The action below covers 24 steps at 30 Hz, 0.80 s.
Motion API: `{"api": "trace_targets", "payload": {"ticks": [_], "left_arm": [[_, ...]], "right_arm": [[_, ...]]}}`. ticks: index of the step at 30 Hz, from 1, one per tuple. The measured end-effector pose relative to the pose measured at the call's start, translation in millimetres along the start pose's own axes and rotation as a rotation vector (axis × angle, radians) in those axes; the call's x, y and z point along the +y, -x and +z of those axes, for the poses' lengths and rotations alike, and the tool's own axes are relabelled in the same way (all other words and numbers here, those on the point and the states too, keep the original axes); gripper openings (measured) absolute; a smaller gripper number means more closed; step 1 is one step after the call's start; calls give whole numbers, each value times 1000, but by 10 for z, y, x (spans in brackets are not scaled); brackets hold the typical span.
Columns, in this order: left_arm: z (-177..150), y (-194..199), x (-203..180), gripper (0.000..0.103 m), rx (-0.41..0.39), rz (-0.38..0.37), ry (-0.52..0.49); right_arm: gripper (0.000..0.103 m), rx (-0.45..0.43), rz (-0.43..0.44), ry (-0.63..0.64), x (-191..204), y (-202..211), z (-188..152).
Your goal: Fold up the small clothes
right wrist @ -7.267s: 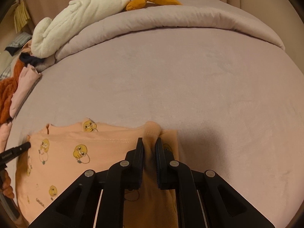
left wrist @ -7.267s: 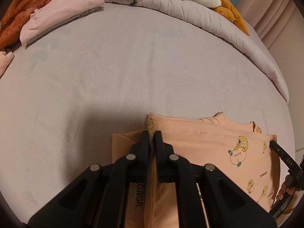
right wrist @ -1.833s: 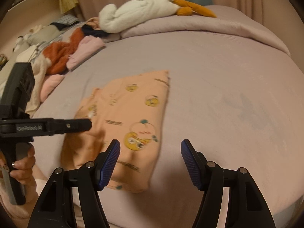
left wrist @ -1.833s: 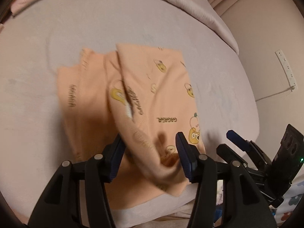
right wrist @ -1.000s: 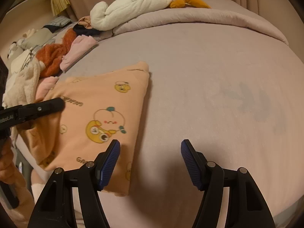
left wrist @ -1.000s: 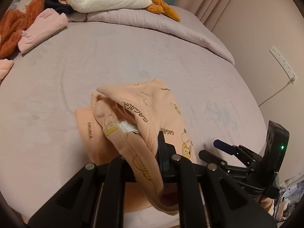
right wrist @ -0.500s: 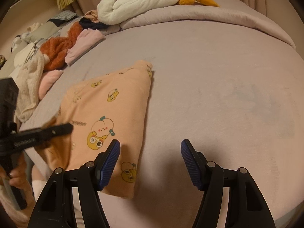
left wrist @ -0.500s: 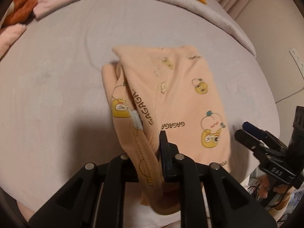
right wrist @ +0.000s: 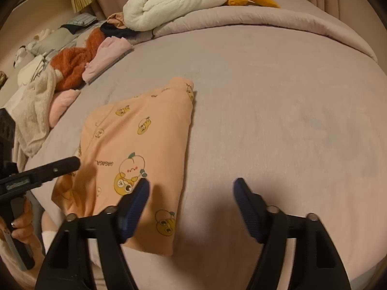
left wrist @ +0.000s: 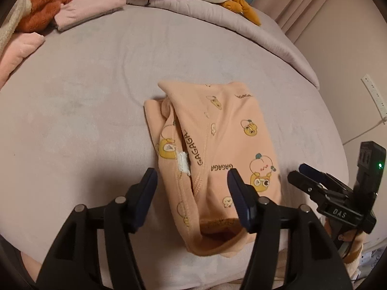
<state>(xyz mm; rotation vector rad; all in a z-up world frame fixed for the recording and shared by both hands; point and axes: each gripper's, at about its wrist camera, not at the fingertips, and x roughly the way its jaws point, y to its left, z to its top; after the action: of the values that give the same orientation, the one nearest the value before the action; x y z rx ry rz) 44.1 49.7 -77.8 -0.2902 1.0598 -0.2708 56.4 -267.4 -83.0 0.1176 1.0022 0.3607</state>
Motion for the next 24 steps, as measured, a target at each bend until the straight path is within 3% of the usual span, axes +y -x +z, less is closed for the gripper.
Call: {"api": "trace_targets", "payload": {"ticks": [2,8,19,21,22,24], "left_arm": [[-28,-64,47,69,22,-1,22],[-156,-279,165,69,93,-44,88],[-118,-434,155,66,85,-72,92],[-95,-469,116,56,78,-73,81],[-81,-496,98,42,84,-89,82],[-61,-540,71,33,96,-108,103]], "right_arm": [[78,8,18,-7,15,-38,10],[78,50,68,-2,108,-187,9],[78,104,191,-17,240,-486,38],[78,101,217,-21,260,-544,58],[73,97,212,-17,272,-567,63],[62,88,209,-4,300,-603,80]]}}
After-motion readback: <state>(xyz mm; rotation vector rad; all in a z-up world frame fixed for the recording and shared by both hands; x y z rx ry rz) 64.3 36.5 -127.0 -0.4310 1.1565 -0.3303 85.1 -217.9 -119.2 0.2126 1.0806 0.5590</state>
